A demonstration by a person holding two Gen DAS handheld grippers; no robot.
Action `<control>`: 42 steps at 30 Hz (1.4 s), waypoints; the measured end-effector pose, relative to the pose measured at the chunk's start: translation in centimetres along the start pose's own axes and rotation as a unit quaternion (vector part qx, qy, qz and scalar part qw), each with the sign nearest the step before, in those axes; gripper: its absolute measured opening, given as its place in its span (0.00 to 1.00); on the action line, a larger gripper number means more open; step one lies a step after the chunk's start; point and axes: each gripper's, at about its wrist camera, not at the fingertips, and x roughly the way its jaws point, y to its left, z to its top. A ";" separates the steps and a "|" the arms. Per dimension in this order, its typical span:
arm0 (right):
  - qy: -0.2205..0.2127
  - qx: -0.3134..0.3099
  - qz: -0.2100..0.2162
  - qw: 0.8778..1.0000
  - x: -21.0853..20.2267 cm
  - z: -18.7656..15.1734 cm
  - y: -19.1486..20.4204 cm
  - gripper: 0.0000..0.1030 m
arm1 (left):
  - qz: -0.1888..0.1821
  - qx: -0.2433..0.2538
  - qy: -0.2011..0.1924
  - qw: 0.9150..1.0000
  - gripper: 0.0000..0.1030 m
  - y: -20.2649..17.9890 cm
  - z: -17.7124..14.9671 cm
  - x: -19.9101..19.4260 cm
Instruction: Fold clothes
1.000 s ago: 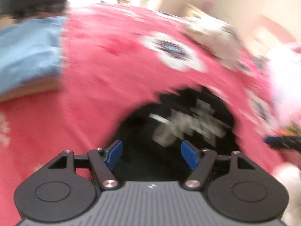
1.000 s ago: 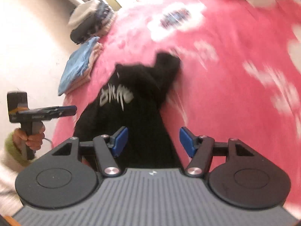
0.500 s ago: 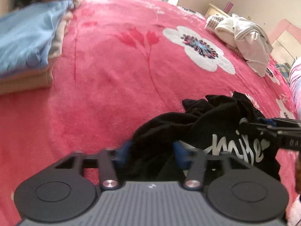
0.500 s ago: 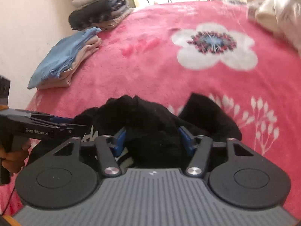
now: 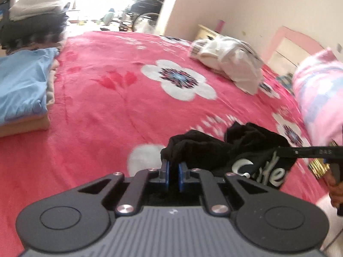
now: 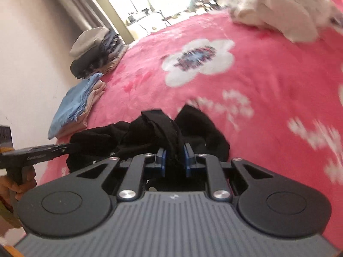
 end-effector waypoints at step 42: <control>0.080 -0.117 0.071 0.987 8.8 1.4 6.5 0.33 | -0.035 -0.022 0.093 0.995 0.11 1.0 -0.6 6.9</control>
